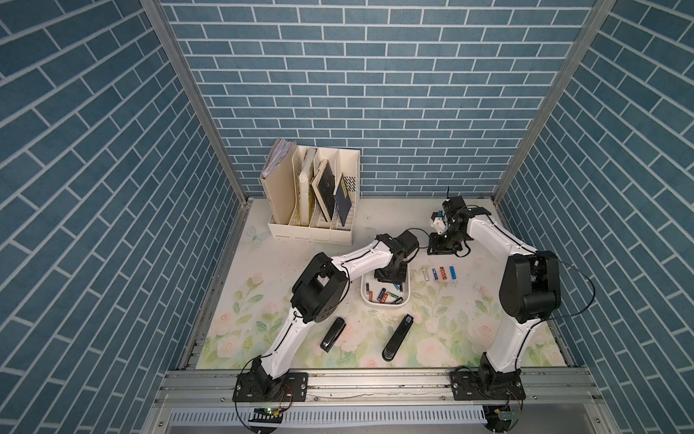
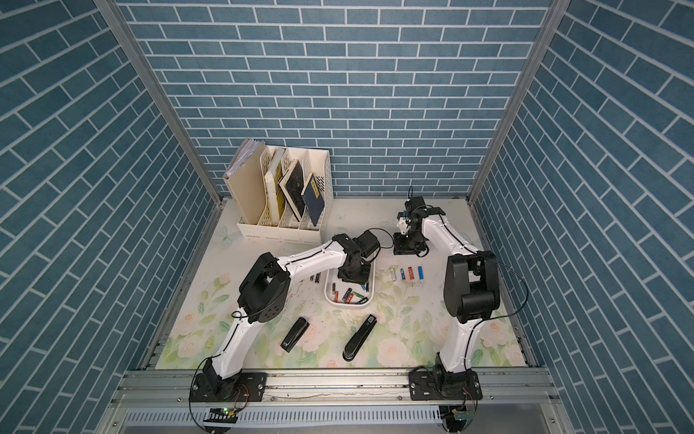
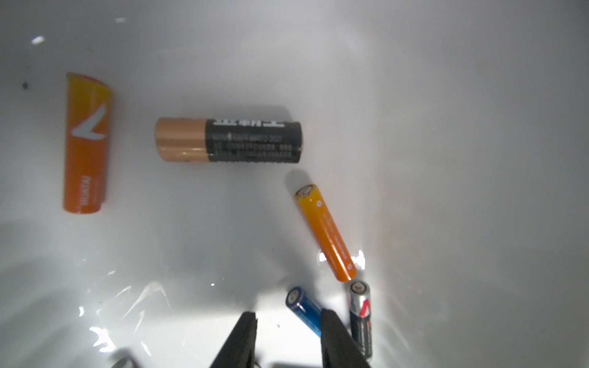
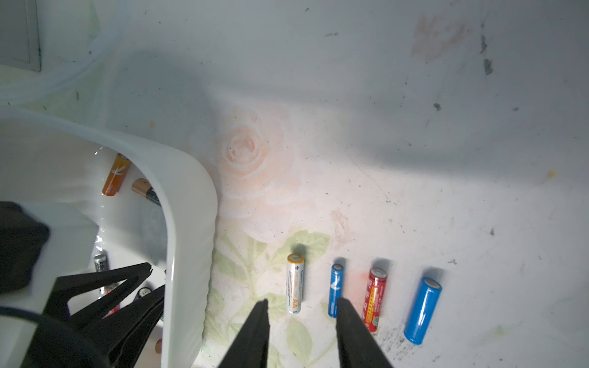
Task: Take the batteries out of the storage box
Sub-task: Adjust the battery in the storage box.
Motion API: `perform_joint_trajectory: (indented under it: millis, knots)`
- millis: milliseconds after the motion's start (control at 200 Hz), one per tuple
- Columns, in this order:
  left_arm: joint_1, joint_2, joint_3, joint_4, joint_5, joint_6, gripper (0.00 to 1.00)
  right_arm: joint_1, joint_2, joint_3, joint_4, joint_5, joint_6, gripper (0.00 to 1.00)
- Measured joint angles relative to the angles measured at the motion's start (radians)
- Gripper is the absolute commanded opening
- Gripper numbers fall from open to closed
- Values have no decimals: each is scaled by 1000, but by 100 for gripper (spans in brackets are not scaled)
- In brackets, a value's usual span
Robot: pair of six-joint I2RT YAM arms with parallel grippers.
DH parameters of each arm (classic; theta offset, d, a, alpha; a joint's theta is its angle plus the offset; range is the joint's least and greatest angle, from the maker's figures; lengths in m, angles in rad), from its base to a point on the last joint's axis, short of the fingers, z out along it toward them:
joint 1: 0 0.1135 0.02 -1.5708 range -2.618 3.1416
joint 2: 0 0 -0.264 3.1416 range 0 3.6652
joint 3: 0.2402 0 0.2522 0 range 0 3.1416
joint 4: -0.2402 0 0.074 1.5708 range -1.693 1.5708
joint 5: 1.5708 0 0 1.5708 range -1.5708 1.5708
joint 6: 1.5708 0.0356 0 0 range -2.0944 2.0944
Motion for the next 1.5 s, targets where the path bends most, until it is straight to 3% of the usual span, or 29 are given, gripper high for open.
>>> perform_joint_trajectory:
  millis: [380, 605, 1100, 1500]
  knots:
    - [-5, 1, -5, 18, -1, -18, 47, 0, 0, 0, 0, -4, 0, 38]
    - [-17, -35, -102, 121, -32, -61, 47, 0, 0, 0, 0, -6, 0, 38]
    - [-18, -47, -131, 158, -61, -79, 23, 0, 0, 0, 0, -8, 0, 38]
    - [2, -44, -116, 123, -72, -50, 19, 0, 0, -5, 0, -7, 0, 38]
